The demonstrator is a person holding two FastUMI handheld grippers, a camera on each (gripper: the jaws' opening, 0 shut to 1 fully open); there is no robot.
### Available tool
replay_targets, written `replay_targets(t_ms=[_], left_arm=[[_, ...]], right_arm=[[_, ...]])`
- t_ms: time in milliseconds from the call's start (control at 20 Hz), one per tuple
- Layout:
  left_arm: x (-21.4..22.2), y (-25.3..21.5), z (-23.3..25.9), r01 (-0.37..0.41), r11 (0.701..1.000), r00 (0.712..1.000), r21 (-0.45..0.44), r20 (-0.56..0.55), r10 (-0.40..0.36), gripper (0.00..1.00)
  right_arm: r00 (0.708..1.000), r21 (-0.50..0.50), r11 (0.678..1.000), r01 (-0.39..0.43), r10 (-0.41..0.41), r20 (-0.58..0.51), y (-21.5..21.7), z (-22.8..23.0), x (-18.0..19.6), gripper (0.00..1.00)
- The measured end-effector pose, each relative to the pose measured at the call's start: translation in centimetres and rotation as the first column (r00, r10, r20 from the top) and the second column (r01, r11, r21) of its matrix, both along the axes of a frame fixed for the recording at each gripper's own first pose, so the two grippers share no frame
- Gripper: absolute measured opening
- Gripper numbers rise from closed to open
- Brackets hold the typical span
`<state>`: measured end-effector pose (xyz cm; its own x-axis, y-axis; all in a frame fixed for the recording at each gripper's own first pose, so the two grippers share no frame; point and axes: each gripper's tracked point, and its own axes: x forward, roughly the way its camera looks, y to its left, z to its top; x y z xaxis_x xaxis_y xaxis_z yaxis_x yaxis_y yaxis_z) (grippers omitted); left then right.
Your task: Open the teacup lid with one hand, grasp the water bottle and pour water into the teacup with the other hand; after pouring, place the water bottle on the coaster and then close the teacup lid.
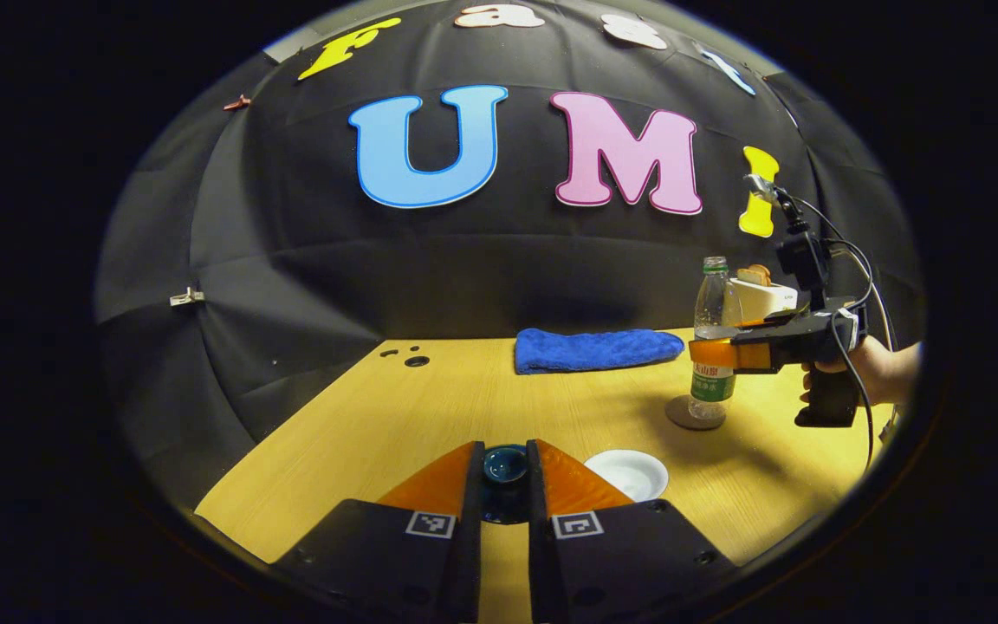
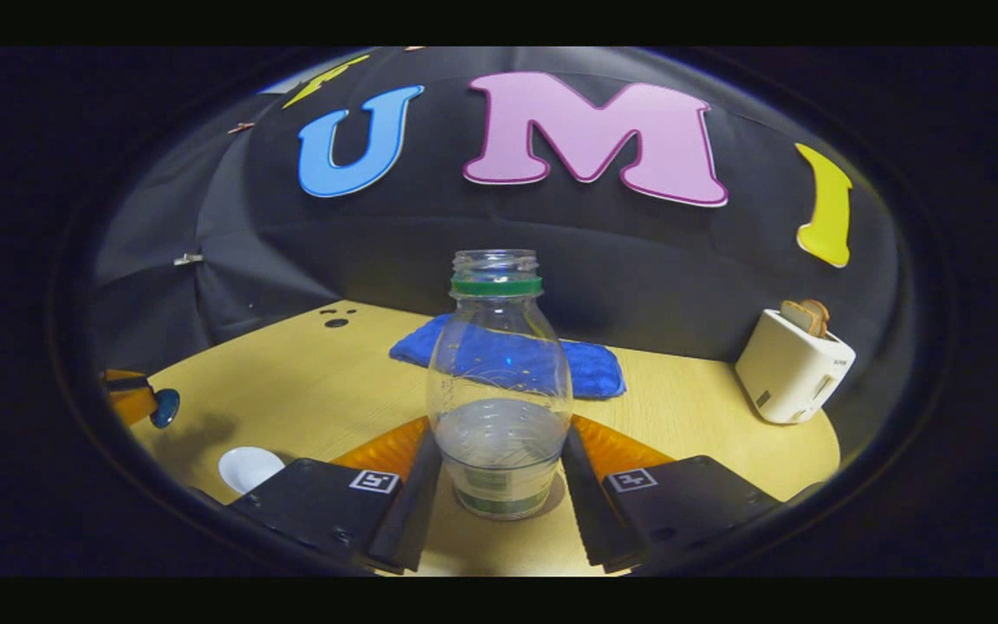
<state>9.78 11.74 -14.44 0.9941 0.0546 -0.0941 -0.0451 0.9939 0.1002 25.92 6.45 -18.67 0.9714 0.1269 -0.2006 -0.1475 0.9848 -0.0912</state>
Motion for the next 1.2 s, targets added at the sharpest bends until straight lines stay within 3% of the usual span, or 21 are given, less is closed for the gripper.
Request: replay_targets(t_ms=[150,300,350,750,800,900,1000,1050,1200], left_arm=[[0.5,-0.3,-1.2,-0.008,1.0,1.0,-0.018,-0.011,0.008,0.23],[0.8,-0.7,-1.5,-0.018,0.999,1.0,-0.05,-0.013,0.017,0.27],[0.9,-0.7,-1.6,-0.021,0.999,1.0,-0.05,-0.013,0.02,0.22],[1.0,-1.7,-1.0,-0.013,0.999,1.0,-0.039,-0.005,0.012,0.26],[0.9,-1.8,-0.8,-0.012,0.999,1.0,-0.037,-0.002,0.012,0.23],[0.9,-2.1,-0.4,-0.008,1.0,1.0,-0.029,0.005,0.008,0.26],[1.0,-2.5,-0.2,-0.003,1.0,1.0,-0.027,0.008,0.003,0.23],[1.1,-2.9,-0.2,0.003,1.0,1.0,-0.031,0.008,-0.003,0.27],[1.4,-4.2,-0.3,0.021,0.999,1.0,-0.034,-0.001,-0.021,0.27]], right_arm=[[1.0,0.036,0.999,0.009,-0.01,0.025,-0.5,-0.2,0.9,0.73],[0.999,0.06,0.998,0.01,-0.012,0.032,-0.8,-0.7,1.3,0.73],[0.999,0.066,0.998,0.011,-0.014,0.041,-0.8,-0.6,1.3,0.74],[0.999,0.06,0.998,0.023,-0.025,0.028,-1.1,-0.7,1.5,0.79],[0.999,0.06,0.998,0.022,-0.024,0.028,-1.2,-0.8,1.3,0.84],[1.0,0.061,0.998,0.01,-0.011,0.029,-1.0,-0.5,1.2,0.95],[1.0,0.051,0.999,-0.004,0.003,0.016,-0.9,-0.7,0.8,0.98],[1.0,0.043,0.999,-0.011,0.011,0.005,-0.9,-0.9,0.5,0.99],[0.999,0.002,0.999,-0.037,0.037,-0.019,-1.0,-1.6,-1.4,0.96]])
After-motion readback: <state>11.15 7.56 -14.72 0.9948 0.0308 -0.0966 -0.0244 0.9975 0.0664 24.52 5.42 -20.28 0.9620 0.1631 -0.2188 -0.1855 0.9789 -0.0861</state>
